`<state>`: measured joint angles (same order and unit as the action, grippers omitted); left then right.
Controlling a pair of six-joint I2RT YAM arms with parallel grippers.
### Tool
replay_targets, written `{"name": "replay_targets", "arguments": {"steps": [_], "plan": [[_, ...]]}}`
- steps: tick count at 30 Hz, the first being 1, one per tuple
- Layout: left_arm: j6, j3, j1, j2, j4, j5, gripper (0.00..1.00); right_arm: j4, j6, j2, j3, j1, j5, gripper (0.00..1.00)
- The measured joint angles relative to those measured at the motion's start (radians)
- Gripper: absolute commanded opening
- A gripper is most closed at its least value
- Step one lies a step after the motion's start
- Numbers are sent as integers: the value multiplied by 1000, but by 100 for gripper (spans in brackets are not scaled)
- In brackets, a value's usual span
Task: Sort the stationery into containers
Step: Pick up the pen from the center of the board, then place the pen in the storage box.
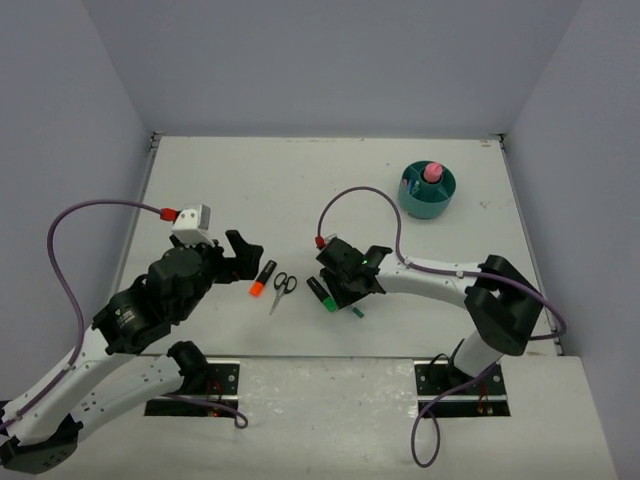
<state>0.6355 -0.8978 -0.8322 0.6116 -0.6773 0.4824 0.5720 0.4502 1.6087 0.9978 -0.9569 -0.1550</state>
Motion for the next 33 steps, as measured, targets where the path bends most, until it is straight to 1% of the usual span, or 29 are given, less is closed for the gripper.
{"name": "replay_targets", "arguments": {"steps": [3,5,6,8,12,14,15,20,22,25,27,31,33], "plan": [[-7,21,0,11,-4,-5,100,1,-6,69,20,-9,-13,40],[-13,29,0,24,-6,-9,100,10,-7,95,21,-9,-21,34],[-16,30,0,30,-7,-11,100,14,-7,105,21,-9,-24,32],[-22,31,0,37,-7,-14,100,20,-6,113,22,-9,-29,27],[-28,36,0,35,-7,-18,100,19,-7,115,23,-11,-24,21],[-28,38,0,28,-7,-19,100,19,-8,115,23,-16,-15,11],[-28,38,0,25,-7,-19,100,19,-8,115,23,-19,-11,8],[-28,41,0,16,-5,-21,100,30,-12,108,23,-49,-11,1],[-27,45,0,15,-3,-31,100,46,-9,96,23,-64,-12,0],[-26,51,0,15,10,-49,100,72,-4,40,23,-80,-12,0],[-16,63,0,12,42,-81,100,83,2,-31,18,-91,-12,0],[20,126,0,-4,178,-195,100,67,6,-280,-15,-107,6,0],[50,171,0,-1,275,-264,100,7,2,-448,-61,-110,36,0]]}}
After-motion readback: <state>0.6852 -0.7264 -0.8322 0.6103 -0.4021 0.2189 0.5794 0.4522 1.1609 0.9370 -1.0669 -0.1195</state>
